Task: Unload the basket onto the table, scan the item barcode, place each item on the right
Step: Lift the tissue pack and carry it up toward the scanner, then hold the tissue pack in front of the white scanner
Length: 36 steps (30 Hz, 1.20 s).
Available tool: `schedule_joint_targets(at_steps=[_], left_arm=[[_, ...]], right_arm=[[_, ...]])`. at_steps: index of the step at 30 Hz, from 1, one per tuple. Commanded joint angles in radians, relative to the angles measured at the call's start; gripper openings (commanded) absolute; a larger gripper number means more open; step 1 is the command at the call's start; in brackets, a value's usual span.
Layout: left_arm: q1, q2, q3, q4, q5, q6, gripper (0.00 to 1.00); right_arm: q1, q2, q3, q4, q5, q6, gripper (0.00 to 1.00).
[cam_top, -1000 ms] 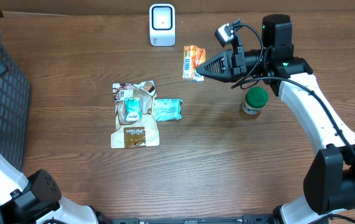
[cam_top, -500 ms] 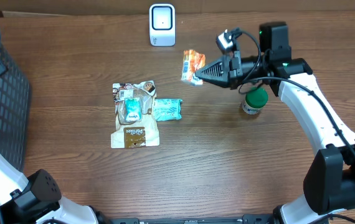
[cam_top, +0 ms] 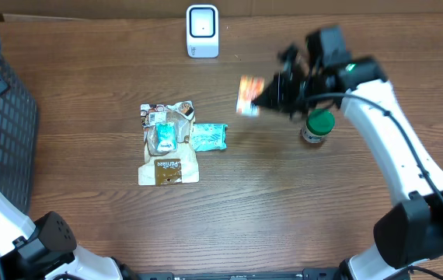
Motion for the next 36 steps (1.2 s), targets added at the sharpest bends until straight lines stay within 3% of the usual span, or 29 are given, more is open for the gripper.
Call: schedule_joint_targets(at_steps=[1, 5, 8, 14, 18, 25, 29, 36], left_arm=[[0.000, -0.005, -0.005, 0.002, 0.001, -0.010, 1.00], [0.000, -0.005, -0.005, 0.002, 0.001, -0.010, 0.99], [0.000, -0.005, -0.005, 0.002, 0.001, -0.010, 0.99], [0.000, -0.005, -0.005, 0.002, 0.001, -0.010, 1.00], [0.000, -0.005, -0.005, 0.002, 0.001, -0.010, 1.00], [0.000, -0.005, -0.005, 0.002, 0.001, -0.010, 0.99], [0.000, -0.005, -0.005, 0.002, 0.001, -0.010, 1.00], [0.000, -0.005, -0.005, 0.002, 0.001, -0.010, 1.00]], right_arm=[[0.034, 0.037, 0.260, -0.055, 0.263, -0.027, 0.04], [0.117, 0.187, 0.600, -0.148, 0.477, -0.101, 0.04], [0.177, 0.289, 0.724, -0.143, 0.657, -0.144, 0.04], [0.285, 0.454, 0.745, 0.057, 1.110, -0.286, 0.04], [0.316, 0.573, 0.744, 0.250, 1.286, -0.459, 0.04], [0.309, 0.743, 0.743, 0.537, 1.311, -0.721, 0.05], [0.309, 0.818, 0.743, 0.629, 1.222, -0.872, 0.10], [0.309, 0.867, 0.732, 0.698, 1.205, -0.901, 0.12]])
